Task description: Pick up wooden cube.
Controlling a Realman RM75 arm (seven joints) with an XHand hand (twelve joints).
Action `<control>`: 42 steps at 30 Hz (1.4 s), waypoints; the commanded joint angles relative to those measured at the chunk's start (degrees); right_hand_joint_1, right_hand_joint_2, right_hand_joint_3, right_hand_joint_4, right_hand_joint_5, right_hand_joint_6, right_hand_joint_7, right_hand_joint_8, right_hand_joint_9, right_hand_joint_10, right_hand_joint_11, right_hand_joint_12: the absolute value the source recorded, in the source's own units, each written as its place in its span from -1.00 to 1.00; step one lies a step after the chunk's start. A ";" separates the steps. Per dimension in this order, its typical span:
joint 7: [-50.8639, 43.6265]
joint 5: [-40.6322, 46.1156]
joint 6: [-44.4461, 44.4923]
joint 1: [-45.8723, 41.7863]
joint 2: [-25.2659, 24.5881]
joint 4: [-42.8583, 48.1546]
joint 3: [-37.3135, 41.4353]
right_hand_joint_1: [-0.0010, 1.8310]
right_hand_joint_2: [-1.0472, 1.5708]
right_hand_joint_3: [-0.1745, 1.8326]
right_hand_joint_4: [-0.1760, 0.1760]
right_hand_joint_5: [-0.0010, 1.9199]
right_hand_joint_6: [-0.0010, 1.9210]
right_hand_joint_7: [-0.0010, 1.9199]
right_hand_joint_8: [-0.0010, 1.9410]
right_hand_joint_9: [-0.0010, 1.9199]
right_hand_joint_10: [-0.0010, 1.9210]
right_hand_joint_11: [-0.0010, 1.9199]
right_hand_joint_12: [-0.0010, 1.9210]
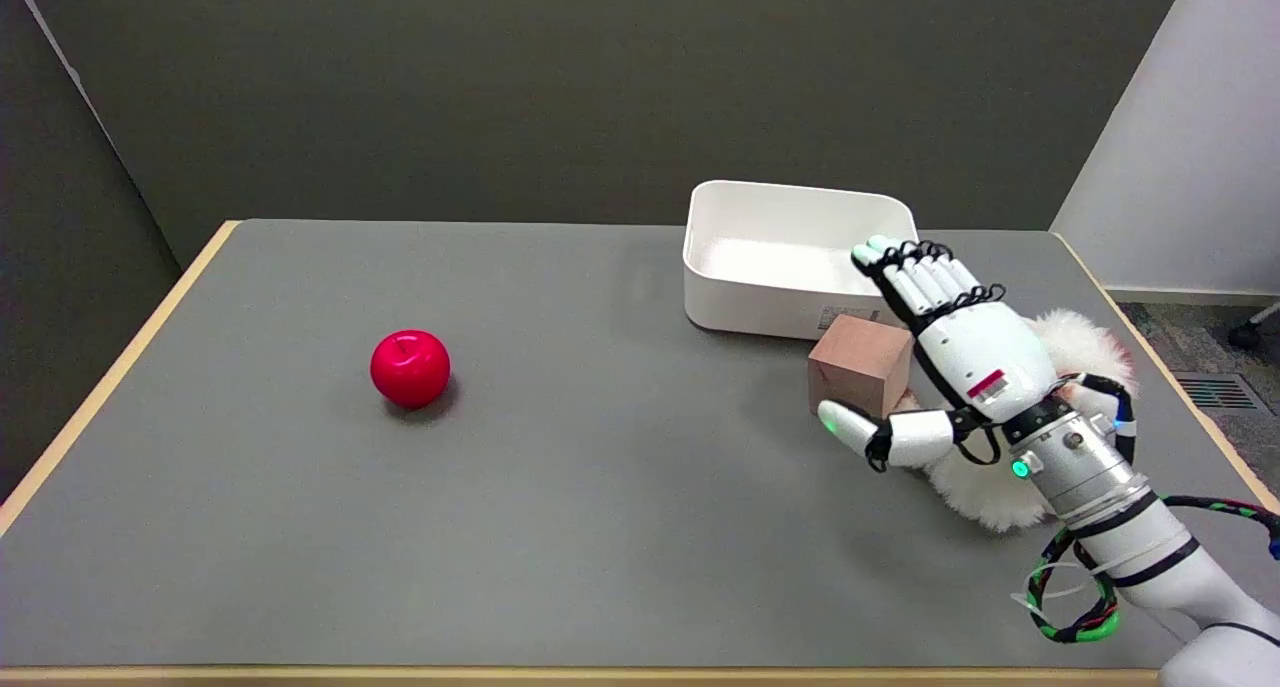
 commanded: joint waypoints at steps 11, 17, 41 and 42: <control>-10.59 9.03 -7.52 5.47 -0.83 -7.12 -0.01 -0.76 0.14 0.02 -0.74 -0.96 -0.80 -0.96 -0.77 -1.00 -0.61 -1.00 0.03; -11.08 9.36 -7.06 5.63 -1.32 -9.77 0.23 -0.76 0.14 0.03 -0.76 -0.95 -0.80 -0.95 -0.75 -1.00 -0.61 -1.00 0.03; -10.93 9.36 -7.18 7.04 -4.24 -13.80 -1.29 -0.75 0.15 0.04 -0.75 -0.95 -0.79 -0.94 -0.72 -1.00 -0.58 -1.00 0.05; -10.91 9.36 -7.20 7.34 -4.35 -13.88 -1.46 -0.75 0.15 0.04 -0.75 -0.95 -0.79 -0.94 -0.72 -1.00 -0.58 -1.00 0.05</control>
